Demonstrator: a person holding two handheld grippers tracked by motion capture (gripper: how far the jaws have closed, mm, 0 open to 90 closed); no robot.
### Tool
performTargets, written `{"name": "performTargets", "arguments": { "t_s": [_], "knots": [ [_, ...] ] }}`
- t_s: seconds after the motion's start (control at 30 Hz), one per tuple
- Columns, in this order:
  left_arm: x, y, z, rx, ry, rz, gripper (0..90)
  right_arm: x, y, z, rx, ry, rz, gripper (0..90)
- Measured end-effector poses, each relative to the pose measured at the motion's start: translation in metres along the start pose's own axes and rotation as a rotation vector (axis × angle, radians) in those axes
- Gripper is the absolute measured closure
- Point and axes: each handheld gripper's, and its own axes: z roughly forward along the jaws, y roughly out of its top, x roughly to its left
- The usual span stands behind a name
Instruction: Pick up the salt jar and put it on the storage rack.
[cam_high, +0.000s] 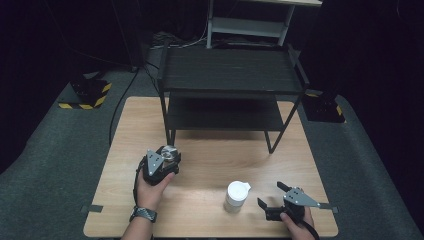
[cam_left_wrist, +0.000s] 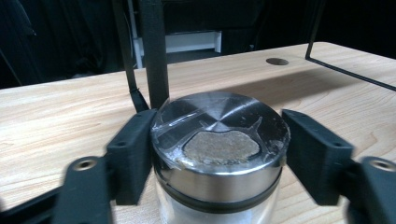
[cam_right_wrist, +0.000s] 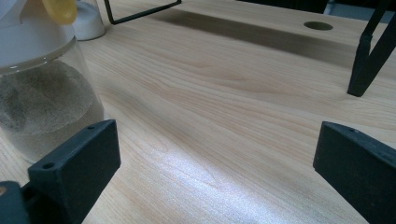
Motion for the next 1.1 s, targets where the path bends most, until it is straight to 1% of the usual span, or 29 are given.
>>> {"name": "performTargets", "arguments": {
  "t_s": [0.03,0.17,0.23,0.33,0.37,0.47,0.53,0.6,0.77,0.8,0.83,0.97,1.03,1.07,1.1],
  "knots": [
    [0.001,-0.001,0.000,-0.003,-0.002,-0.009,34.4,0.000,0.000,0.000,-0.001,0.001,0.000,0.2],
    [-0.002,0.000,-0.001,-0.001,0.010,-0.020,34.8,-0.001,0.000,0.000,-0.002,0.002,0.004,0.2],
    [-0.004,0.002,-0.003,0.006,0.012,-0.017,34.9,-0.001,-0.001,0.000,-0.004,0.002,0.008,0.2],
    [-0.004,0.002,-0.005,0.008,0.004,-0.021,34.9,-0.002,-0.001,0.000,-0.006,0.005,0.011,0.2],
    [-0.004,0.001,-0.007,0.007,-0.002,-0.032,34.9,-0.002,-0.001,0.000,-0.004,0.005,0.011,0.2],
    [-0.003,0.001,-0.009,0.007,-0.014,-0.034,35.0,-0.002,0.000,0.000,-0.002,0.006,0.006,0.2],
    [-0.004,0.001,-0.011,-0.004,-0.021,-0.032,35.0,-0.002,-0.001,0.000,-0.004,0.005,0.007,0.2],
    [-0.005,0.002,-0.013,-0.007,-0.024,-0.019,34.9,-0.002,-0.001,-0.001,-0.006,0.005,0.009,0.1],
    [-0.006,0.003,-0.017,-0.028,-0.039,-0.017,35.0,-0.001,0.000,0.000,-0.002,0.007,0.001,0.2],
    [-0.007,0.004,-0.018,-0.029,-0.042,-0.011,35.0,-0.001,0.000,0.000,-0.003,0.006,0.001,0.2],
    [-0.007,0.005,-0.019,-0.034,-0.045,-0.017,35.0,-0.001,-0.001,0.000,-0.003,0.006,0.003,0.2],
    [-0.009,0.009,-0.022,-0.044,-0.059,-0.014,34.9,-0.002,-0.001,0.000,-0.005,0.004,0.007,0.2],
    [-0.012,0.015,-0.025,-0.057,-0.070,0.000,34.9,-0.001,-0.001,0.000,-0.004,0.005,0.002,0.2],
    [-0.012,0.015,-0.025,-0.057,-0.070,0.000,34.9,-0.001,0.000,0.000,-0.003,0.005,0.000,0.2],
    [-0.014,0.018,-0.026,-0.064,-0.077,0.002,35.0,-0.001,0.000,0.000,-0.002,0.005,0.000,0.2]
  ]
}}
